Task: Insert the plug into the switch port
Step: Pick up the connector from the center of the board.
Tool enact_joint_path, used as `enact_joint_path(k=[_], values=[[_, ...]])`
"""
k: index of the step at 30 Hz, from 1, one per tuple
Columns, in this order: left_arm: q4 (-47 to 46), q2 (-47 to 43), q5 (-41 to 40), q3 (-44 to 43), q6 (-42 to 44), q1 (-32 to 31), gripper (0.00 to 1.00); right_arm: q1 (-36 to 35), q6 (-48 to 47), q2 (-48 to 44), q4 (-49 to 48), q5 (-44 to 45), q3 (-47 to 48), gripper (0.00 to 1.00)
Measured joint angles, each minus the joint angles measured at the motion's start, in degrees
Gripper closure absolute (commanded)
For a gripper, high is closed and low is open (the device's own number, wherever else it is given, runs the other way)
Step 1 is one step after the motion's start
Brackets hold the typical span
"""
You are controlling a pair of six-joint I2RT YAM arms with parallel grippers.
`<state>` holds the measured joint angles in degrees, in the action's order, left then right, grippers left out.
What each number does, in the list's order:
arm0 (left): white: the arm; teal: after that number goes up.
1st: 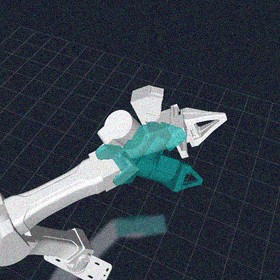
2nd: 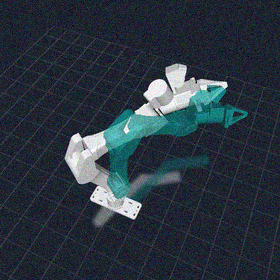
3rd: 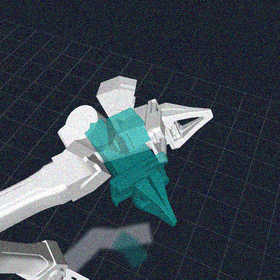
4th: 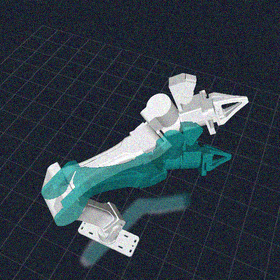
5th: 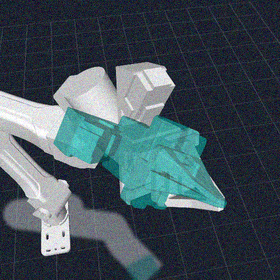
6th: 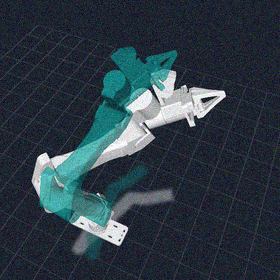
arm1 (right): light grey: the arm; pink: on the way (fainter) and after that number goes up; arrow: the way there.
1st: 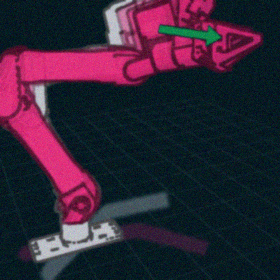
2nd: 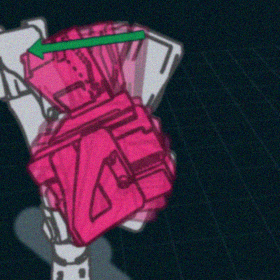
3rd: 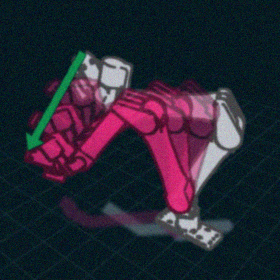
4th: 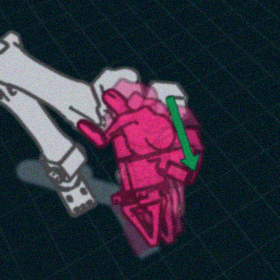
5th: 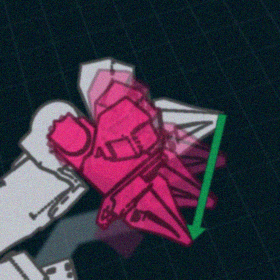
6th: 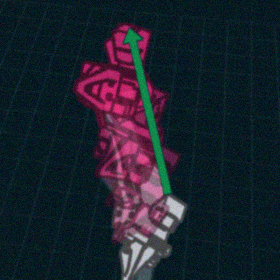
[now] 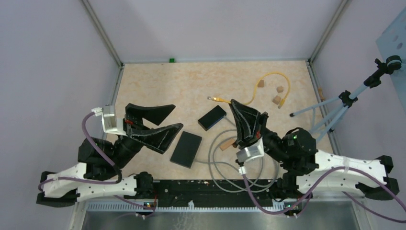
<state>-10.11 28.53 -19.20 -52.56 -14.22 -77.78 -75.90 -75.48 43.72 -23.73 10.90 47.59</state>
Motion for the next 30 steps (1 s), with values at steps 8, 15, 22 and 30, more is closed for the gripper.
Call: enact_joint_path(k=[8,15,22,30], values=[[-0.5,1.1,5.2,0.0,3.1,0.0,0.01,-10.0,-22.9,7.8,-14.1,12.9,-1.3,1.00],[-4.0,5.0,9.7,0.0,7.4,0.0,0.10,-14.3,-32.8,12.8,-16.1,17.2,2.8,1.00],[-13.1,5.6,6.1,2.4,8.0,0.0,0.21,-15.6,-36.2,14.7,-17.4,18.1,4.0,1.00],[-22.0,9.6,2.1,3.8,5.0,0.0,0.25,-16.6,-37.0,15.3,-17.5,18.4,4.3,1.00]])
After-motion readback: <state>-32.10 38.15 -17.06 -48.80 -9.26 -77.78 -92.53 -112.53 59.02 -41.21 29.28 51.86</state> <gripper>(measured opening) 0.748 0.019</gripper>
